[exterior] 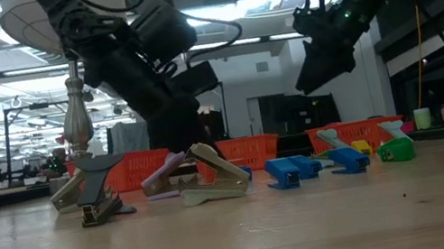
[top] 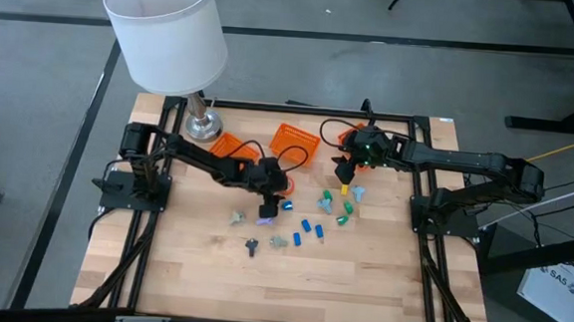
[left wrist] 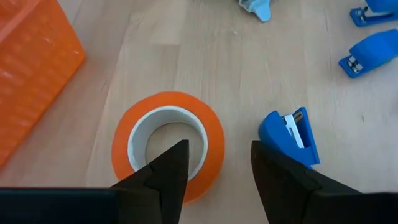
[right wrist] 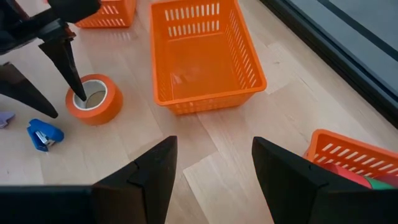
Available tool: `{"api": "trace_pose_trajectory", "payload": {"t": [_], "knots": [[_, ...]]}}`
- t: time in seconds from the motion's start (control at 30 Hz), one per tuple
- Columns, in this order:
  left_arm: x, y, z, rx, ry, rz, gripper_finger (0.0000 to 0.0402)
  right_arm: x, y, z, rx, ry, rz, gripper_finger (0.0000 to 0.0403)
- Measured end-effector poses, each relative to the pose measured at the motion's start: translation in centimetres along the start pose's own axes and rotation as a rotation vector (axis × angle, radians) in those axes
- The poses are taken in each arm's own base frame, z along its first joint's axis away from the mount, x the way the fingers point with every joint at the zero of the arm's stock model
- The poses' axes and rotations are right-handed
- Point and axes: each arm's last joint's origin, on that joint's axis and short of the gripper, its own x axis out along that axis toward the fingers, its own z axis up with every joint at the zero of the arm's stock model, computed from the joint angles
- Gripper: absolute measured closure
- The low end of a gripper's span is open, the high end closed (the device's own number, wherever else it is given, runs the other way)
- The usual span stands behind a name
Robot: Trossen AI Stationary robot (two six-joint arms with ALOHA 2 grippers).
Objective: Pick and place Stapler, Stapler remover, tape
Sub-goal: Put the orange tape into the right orange bin
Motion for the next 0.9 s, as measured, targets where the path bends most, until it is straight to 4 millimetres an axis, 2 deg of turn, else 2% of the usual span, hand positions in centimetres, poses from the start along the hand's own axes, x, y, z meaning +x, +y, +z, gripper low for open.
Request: {"api": "trace_pose_trajectory", "payload": {"t": [0.2,0.4,0.73,0.9], "knots": [[-0.4,0.5,-0.3,-0.095,0.162,-0.034,0.0233,0.0,0.0,0.2,0.001,-0.016,0.002,0.019],[-0.9,0.4,-0.3,-0.079,0.271,-0.034,0.0233,0.0,0.0,0.1,0.0,-0.015,0.002,0.019],[-0.6,-0.5,0.0,0.068,0.225,0.003,0.0233,0.0,0.0,0.1,-0.025,-0.015,0.002,0.0189],[-0.7,-0.4,-0.1,0.061,0.237,0.004,0.0233,0.0,0.0,0.1,-0.025,-0.013,0.002,0.0189]]}}
